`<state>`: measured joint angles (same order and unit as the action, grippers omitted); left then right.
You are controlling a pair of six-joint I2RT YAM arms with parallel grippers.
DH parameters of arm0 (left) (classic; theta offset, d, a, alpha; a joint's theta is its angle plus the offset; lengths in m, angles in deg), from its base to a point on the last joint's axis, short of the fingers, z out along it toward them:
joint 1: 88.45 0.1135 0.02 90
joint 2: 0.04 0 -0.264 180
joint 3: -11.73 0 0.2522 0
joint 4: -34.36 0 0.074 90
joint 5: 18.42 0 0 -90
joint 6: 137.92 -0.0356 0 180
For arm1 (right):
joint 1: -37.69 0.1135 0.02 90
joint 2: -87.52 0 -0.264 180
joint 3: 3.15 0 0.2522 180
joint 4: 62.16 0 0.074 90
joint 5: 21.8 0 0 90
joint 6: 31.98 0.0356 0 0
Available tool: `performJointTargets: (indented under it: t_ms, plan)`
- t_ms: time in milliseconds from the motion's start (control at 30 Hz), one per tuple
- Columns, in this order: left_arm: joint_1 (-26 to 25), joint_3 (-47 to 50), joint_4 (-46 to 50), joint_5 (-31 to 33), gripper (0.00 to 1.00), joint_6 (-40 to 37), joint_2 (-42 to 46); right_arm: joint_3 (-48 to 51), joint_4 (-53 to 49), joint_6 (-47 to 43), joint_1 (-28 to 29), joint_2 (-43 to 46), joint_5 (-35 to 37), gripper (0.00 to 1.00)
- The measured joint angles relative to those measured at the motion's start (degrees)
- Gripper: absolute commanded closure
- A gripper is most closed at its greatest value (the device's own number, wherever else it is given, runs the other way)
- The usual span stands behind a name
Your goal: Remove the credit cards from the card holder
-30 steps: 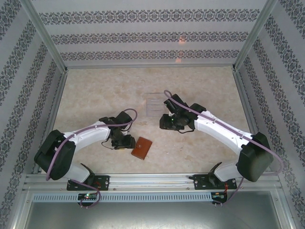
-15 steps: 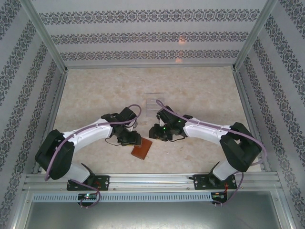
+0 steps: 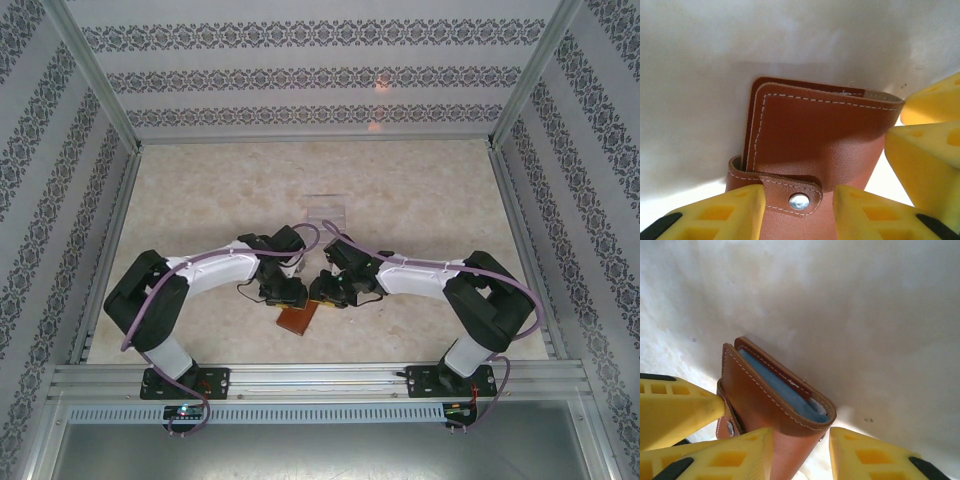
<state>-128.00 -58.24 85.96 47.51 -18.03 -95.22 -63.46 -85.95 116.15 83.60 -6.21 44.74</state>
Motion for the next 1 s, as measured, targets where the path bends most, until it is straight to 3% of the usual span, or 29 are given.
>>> performJointTargets:
  t_ms: [433, 667, 767, 1000]
  plan:
    - [-0.2, -0.9, 1.6, 1.2, 0.77, -1.7, -1.1, 2.2, 3.5, 2.0, 0.0, 0.0, -0.3, 0.63]
    - [-0.1, 2.0, -1.6, 0.8, 0.83, -0.1, 1.2, 3.2, 6.9, 3.2, 0.0, -1.0, -1.5, 0.63]
    - [-0.1, 3.3, -3.2, 0.3, 0.84, 1.0, 2.2, 3.2, 7.5, 3.3, 0.0, -1.5, -1.6, 0.66]
    - [-0.1, 5.5, -5.7, -1.2, 0.85, 3.5, 4.3, 3.2, 6.7, 1.4, -0.6, -1.3, -1.5, 0.84]
